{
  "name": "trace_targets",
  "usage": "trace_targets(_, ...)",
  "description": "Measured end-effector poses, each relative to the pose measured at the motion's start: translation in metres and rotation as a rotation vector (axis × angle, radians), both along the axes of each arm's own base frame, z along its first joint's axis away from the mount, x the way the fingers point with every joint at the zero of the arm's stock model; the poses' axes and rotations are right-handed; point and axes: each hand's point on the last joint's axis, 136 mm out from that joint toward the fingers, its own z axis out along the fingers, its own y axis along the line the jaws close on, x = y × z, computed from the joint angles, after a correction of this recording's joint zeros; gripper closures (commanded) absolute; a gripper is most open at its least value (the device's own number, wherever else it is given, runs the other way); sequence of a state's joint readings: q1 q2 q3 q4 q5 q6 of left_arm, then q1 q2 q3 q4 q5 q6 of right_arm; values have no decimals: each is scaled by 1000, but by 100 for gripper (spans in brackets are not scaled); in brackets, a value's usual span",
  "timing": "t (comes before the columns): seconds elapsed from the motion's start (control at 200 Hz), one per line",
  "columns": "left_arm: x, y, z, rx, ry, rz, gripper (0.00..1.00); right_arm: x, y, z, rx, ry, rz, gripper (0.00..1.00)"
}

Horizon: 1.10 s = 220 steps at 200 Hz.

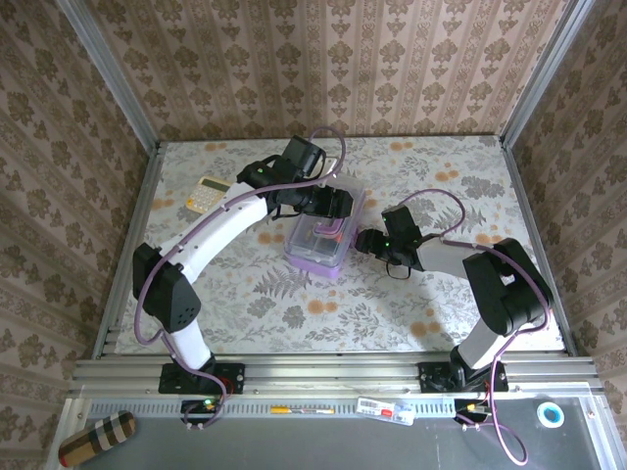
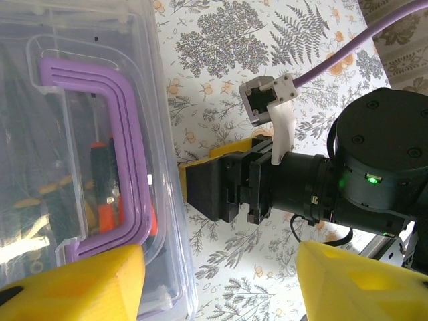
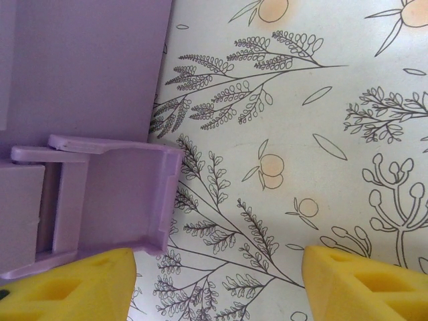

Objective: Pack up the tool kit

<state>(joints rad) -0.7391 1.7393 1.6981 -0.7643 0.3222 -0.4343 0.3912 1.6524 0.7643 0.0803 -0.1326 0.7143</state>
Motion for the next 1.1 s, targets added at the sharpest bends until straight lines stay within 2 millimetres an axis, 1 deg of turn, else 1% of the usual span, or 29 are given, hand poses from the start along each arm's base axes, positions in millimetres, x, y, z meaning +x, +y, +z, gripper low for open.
trace_targets(0.185,-1,2,-2,11,6,3,36,0,0,0,0,0,0,32)
trace_targets(0.35,2,8,-3,46,-1,26,36,0,0,1,0,-2,0,32)
trace_targets(0.48,10,14,-2,94,-26,54,34,0,0,1,1,-4,0,32)
trace_targets(0.555,16,17,-5,133,-39,68,33,0,0,3,3,-7,0,32)
trace_targets(0.7,29,30,-17,231,-56,100,22,1,0,5,5,-13,0,32)
trace_targets(0.77,39,37,-24,285,-66,122,17,1,0,6,5,-14,0,32)
trace_targets(0.855,50,44,-31,330,-63,144,15,1,0,7,5,-18,-1,31)
trace_targets(0.955,63,45,-45,370,-47,147,14,1,-1,11,7,-27,-3,31)
trace_targets(1.045,73,46,-64,409,-22,144,15,1,0,14,10,-36,-3,31)
trace_targets(1.1,75,47,-78,434,2,139,16,1,0,16,12,-40,-3,30)
